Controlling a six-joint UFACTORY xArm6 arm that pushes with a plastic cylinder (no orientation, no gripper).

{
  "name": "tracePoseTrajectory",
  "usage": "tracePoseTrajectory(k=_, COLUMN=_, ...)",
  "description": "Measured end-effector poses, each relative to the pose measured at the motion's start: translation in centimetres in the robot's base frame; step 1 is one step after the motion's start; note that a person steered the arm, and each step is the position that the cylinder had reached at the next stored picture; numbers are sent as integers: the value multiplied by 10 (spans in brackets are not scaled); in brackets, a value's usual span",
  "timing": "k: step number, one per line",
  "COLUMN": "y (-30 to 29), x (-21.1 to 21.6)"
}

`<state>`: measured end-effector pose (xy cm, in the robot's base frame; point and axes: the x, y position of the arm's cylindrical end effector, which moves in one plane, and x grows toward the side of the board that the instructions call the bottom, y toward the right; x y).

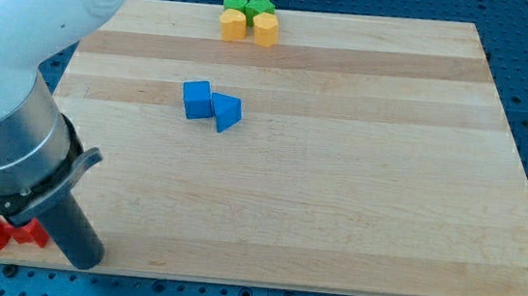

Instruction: Move the red star into the red circle

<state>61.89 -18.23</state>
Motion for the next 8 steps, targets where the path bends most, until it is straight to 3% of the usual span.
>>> tracePoseTrajectory(k=5, y=-49, x=-9)
tracePoseTrajectory(k=8, y=-33, x=0)
